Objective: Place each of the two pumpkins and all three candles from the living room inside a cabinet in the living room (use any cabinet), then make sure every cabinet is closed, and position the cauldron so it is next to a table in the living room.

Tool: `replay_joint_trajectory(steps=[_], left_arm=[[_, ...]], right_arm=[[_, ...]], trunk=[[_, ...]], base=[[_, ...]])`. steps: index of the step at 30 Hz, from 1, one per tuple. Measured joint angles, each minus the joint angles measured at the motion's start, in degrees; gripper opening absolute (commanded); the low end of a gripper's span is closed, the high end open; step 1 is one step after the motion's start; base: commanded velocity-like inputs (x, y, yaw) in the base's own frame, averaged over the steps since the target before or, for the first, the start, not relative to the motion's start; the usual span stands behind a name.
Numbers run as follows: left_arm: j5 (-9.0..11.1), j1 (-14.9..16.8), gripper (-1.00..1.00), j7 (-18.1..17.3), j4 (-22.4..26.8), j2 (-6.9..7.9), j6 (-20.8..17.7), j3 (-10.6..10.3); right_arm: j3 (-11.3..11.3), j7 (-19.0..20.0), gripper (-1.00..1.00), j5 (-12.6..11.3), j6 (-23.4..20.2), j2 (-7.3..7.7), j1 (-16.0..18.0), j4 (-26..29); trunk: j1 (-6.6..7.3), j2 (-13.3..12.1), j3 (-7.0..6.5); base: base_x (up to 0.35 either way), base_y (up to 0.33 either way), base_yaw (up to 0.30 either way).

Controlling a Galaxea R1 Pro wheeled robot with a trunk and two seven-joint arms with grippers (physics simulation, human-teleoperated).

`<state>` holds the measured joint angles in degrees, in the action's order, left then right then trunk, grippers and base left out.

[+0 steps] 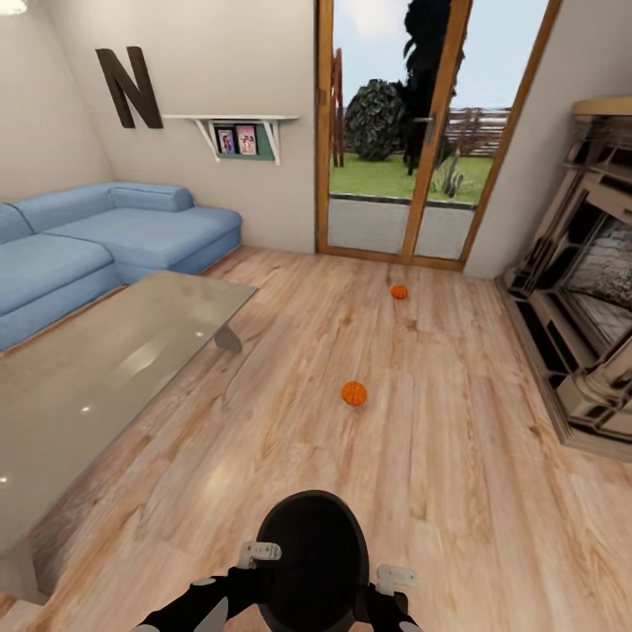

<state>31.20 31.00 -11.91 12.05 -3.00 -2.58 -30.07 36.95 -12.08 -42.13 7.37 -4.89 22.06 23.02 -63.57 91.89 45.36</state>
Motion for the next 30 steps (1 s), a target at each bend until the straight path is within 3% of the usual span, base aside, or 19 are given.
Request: replay_joint_trajectory(steps=[30], left_arm=[[-0.32, 0.00, -1.00, -0.02, 0.01, -0.03, 0.01, 0.28]], right_arm=[[-0.10, 0.04, -1.00, 0.13, 0.01, 0.00, 0.00, 0.01]], trunk=[[0.00, 0.00, 0.00]], base=[[-0.013, 0.000, 0.291]])
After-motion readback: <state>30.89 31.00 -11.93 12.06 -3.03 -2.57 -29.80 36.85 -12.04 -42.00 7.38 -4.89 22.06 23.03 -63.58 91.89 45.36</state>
